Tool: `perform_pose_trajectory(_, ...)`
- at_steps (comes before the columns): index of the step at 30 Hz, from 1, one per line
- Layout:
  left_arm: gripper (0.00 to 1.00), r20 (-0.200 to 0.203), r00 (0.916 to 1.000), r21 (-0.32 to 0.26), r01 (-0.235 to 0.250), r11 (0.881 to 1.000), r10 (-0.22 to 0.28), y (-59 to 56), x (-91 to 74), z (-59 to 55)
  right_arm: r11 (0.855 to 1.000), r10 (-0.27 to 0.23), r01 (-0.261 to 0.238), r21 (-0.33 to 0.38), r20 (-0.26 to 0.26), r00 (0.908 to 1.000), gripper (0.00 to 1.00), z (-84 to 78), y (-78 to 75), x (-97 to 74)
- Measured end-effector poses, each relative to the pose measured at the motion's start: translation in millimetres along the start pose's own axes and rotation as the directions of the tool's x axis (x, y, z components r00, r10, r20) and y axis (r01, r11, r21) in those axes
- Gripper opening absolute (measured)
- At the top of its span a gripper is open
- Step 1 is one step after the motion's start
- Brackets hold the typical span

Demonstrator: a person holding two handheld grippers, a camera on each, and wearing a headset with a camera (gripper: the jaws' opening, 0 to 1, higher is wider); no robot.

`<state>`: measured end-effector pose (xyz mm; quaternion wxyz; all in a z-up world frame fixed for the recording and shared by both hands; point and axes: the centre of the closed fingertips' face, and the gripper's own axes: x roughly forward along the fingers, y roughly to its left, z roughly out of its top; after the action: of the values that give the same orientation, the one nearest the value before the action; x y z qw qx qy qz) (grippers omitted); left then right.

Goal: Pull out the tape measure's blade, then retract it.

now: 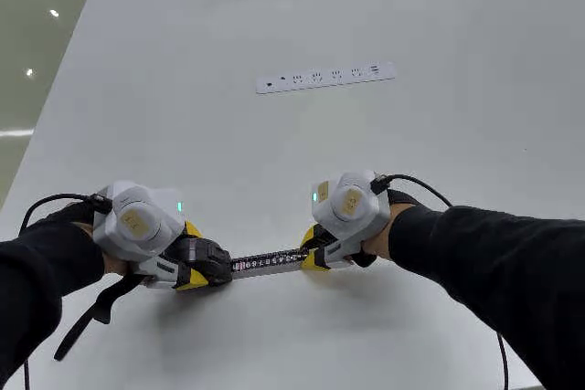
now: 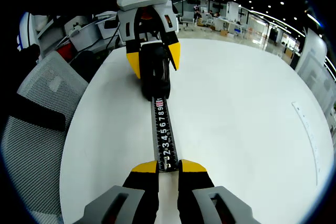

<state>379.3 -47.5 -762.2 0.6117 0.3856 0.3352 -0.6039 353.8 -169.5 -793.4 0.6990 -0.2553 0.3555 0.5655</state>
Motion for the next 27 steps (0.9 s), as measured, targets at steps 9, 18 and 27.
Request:
perform_pose_trajectory(9,0.30,-0.002,1.0000,-0.005,0.006,1.000,-0.006,0.2,1.0,0.7,1.000,-0.003,0.003,0.002,-0.005,1.0000,0.08,-4.1,-1.7,-3.3)
perform_pose_trajectory(18,0.30,0.003,1.0000,-0.007,0.003,1.000,-0.003,0.4,0.8,1.0,1.000,-0.001,0.001,-0.004,-0.001,1.0000,0.08,-4.8,-1.7,-3.4)
perform_pose_trajectory(27,0.31,0.009,0.9999,-0.017,0.008,1.000,-0.008,0.8,1.3,1.5,1.000,-0.006,0.006,0.005,0.016,0.9998,0.08,-10.5,-2.6,-8.3)
